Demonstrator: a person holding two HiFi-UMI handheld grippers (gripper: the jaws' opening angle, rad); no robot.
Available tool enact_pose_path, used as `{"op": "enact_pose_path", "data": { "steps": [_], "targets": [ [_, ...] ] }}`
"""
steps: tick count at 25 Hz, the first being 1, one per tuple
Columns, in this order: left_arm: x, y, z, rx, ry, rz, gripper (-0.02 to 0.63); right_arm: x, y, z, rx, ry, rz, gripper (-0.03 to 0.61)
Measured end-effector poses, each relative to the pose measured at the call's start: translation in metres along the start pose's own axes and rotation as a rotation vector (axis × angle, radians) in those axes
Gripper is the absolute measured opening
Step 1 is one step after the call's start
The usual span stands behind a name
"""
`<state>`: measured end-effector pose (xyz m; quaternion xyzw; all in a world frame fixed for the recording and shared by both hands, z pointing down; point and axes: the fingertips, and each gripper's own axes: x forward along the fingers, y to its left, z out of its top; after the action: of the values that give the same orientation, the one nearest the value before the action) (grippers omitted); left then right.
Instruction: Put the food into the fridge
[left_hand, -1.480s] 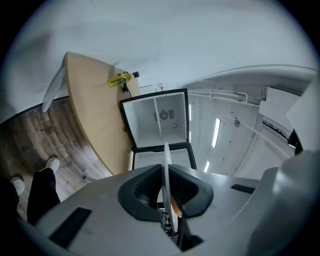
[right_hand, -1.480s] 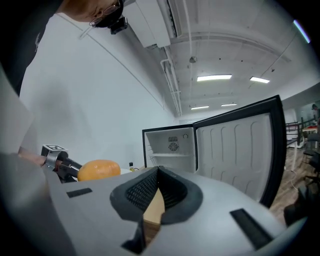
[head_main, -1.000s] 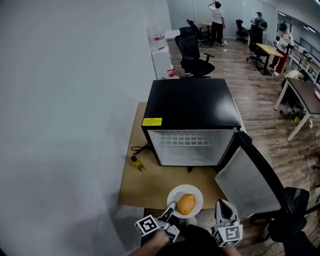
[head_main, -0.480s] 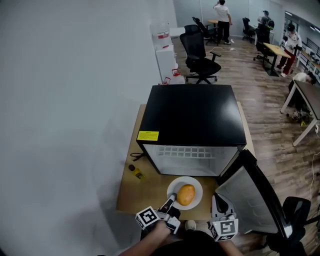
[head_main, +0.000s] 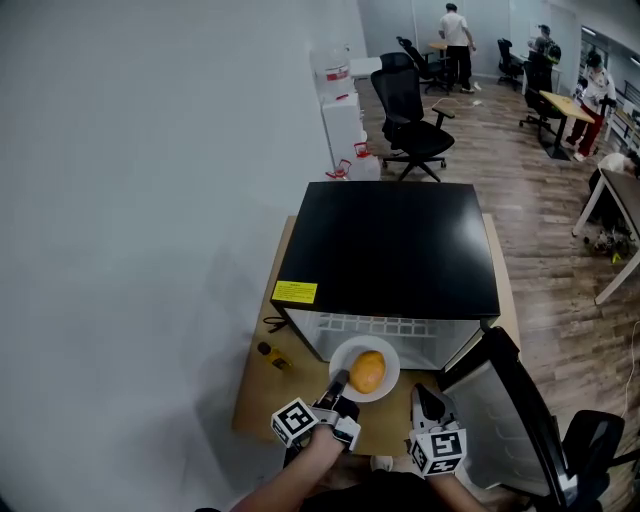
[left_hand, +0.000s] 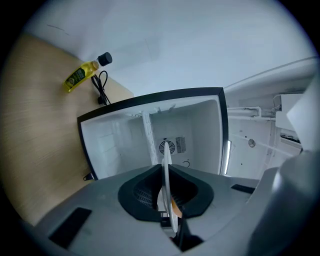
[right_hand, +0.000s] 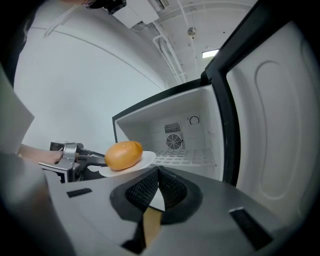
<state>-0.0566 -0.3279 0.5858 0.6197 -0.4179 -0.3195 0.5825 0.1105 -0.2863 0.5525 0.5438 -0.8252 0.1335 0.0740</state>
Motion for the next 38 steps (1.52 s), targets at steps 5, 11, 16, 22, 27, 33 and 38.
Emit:
{"op": "enact_pose_path", "data": {
  "steps": [5, 11, 16, 22, 27, 33, 38],
  "targets": [
    [0.026, -0.001, 0.026, 0.001, -0.07, 0.005, 0.028, 0.017, -0.001, 0.003, 0.016, 0.015, 0.021, 0.06],
    [0.057, 0.003, 0.049, -0.002, -0.115, 0.006, 0.028, 0.037, 0.008, 0.009, 0.026, -0.005, 0.073, 0.06],
    [0.079, 0.006, 0.057, -0.001, -0.123, 0.007, 0.028, 0.05, 0.022, 0.014, 0.011, -0.013, 0.103, 0.06],
    [0.1, 0.012, 0.059, -0.005, -0.119, 0.019, 0.028, 0.055, 0.037, 0.01, 0.01, 0.004, 0.138, 0.06],
    [0.109, 0.019, 0.061, 0.003, -0.131, 0.048, 0.029, 0.05, 0.03, 0.004, 0.024, 0.019, 0.132, 0.06],
    [0.116, 0.014, 0.068, 0.04, -0.168, 0.077, 0.029, 0.047, 0.021, 0.004, 0.039, 0.008, 0.134, 0.06],
    [0.122, 0.011, 0.069, 0.113, -0.178, 0.146, 0.029, 0.045, 0.025, 0.005, 0.046, 0.006, 0.163, 0.06]
  ]
}}
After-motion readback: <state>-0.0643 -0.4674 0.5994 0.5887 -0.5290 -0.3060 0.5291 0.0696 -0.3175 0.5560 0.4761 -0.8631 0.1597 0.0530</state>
